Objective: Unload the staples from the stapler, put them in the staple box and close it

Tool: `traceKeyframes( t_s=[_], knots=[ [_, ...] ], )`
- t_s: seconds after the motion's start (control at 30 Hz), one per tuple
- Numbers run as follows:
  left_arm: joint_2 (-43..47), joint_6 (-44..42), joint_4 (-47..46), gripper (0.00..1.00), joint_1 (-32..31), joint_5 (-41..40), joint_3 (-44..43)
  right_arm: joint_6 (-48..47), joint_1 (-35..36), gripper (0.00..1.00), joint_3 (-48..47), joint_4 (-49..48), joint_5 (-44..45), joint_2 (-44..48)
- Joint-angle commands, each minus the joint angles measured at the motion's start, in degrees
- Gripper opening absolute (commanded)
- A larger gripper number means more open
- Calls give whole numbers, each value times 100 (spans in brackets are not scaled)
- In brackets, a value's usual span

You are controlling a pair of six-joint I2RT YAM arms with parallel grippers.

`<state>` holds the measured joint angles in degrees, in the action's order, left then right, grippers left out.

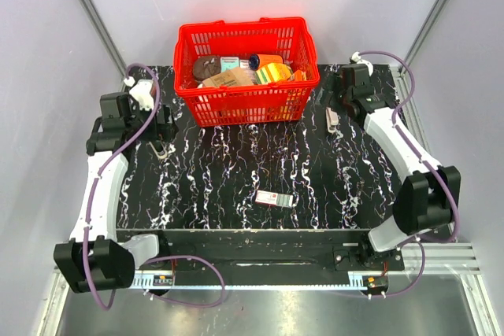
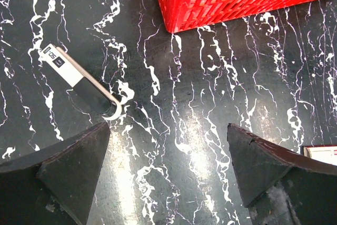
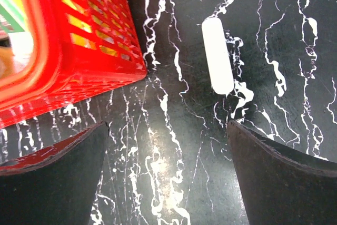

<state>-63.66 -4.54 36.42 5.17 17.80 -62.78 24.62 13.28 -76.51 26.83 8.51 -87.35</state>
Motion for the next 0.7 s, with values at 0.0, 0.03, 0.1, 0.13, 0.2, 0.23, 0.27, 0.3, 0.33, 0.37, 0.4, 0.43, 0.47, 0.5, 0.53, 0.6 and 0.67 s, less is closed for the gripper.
traceKeyframes(
  t_s=[0.0, 0.03, 0.1, 0.13, 0.2, 0.23, 0.27, 0.3, 0.33, 0.37, 0.4, 0.43, 0.47, 0.5, 0.53, 0.6, 0.67],
  knots=[
    [-181, 67, -180, 99, 160, 276, -182, -177, -1, 99, -285, -29, 422, -413],
    [-226, 67, -171, 99, 186, 285, -199, -212, -1, 99, -346, -11, 475, -553],
    [-305, 23, -171, 99, 221, 268, -164, -282, -1, 100, -443, 33, 563, -809],
    [-305, -3, -171, 99, 230, 268, -138, -291, 8, 99, -461, 33, 616, -879],
    [-305, -39, -206, 99, 256, 259, -42, -326, -1, 98, -461, -89, 678, -985],
    [-322, -39, -241, 99, 274, 241, 11, -335, -1, 96, -444, -160, 687, -1029],
    [-314, -39, -267, 99, 283, 250, 64, -353, -1, 95, -426, -213, 678, -1073],
    [-349, -47, -276, 99, 292, 241, 108, -379, -1, 94, -417, -274, 661, -1108],
    [-358, -65, -276, 99, 309, 259, 135, -397, -1, 93, -426, -301, 626, -1161],
    [-384, -74, -276, 99, 327, 276, 161, -423, -1, 94, -452, -319, 625, -1214],
    [-410, -83, -276, 99, 336, 285, 161, -458, -1, 93, -487, -319, 608, -1292],
    [-437, -83, -276, 99, 344, 294, 170, -484, -1, 93, -531, -327, 573, -1363],
    [-454, -83, -276, 99, 353, 303, 170, -511, -1, 93, -575, -319, 555, -1433],
    [-481, -74, -285, 99, 353, 294, 170, -537, -1, 92, -645, -319, 546, -1521],
    [-490, -65, -294, 99, 353, 285, 179, -563, 8, 92, -707, -301, 555, -1609],
    [-516, -82, -294, 99, 353, 276, 223, -677, 8, 91, -838, -257, 642, -1819],
    [-507, -100, -294, 99, 353, 276, 284, -862, -1, 90, -997, -126, 844, -2048]
  ],
)
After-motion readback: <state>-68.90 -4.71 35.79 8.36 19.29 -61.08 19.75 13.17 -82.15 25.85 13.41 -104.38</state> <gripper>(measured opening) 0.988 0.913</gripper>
